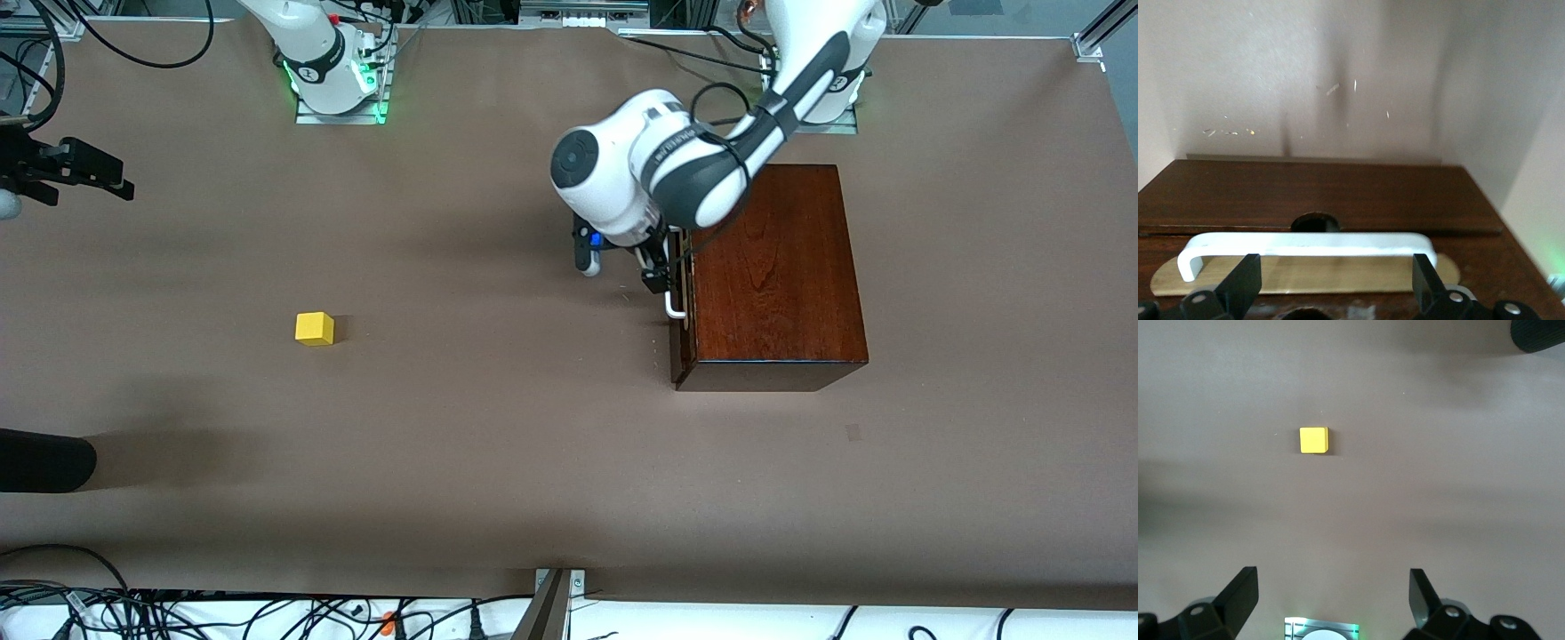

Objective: Open drawer, take yellow block, close drawer

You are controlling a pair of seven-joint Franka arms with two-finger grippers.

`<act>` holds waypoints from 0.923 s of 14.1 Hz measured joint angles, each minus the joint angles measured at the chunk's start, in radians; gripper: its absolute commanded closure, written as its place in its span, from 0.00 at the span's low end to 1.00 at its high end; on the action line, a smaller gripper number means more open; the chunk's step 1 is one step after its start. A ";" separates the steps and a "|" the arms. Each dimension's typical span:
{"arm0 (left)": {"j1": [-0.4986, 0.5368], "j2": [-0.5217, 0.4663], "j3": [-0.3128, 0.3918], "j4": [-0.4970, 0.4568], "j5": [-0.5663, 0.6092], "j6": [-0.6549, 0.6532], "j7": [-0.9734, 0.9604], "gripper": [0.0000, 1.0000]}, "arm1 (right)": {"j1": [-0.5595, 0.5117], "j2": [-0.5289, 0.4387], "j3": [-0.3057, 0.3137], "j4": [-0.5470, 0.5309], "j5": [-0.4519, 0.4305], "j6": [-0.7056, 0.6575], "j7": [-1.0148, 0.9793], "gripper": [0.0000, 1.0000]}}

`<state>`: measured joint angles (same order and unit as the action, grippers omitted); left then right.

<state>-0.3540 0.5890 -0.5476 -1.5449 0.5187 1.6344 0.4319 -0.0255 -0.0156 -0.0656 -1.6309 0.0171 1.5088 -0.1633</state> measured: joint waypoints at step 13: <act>0.146 -0.129 0.006 0.338 -0.210 -0.213 -0.820 0.00 | -0.010 0.000 -0.003 0.000 0.000 -0.022 0.001 0.00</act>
<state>-0.2083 0.4601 -0.5421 -1.2070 0.3083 1.4212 -0.3883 -0.0354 -0.0156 -0.0687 -1.6309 0.0168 1.4867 -0.1618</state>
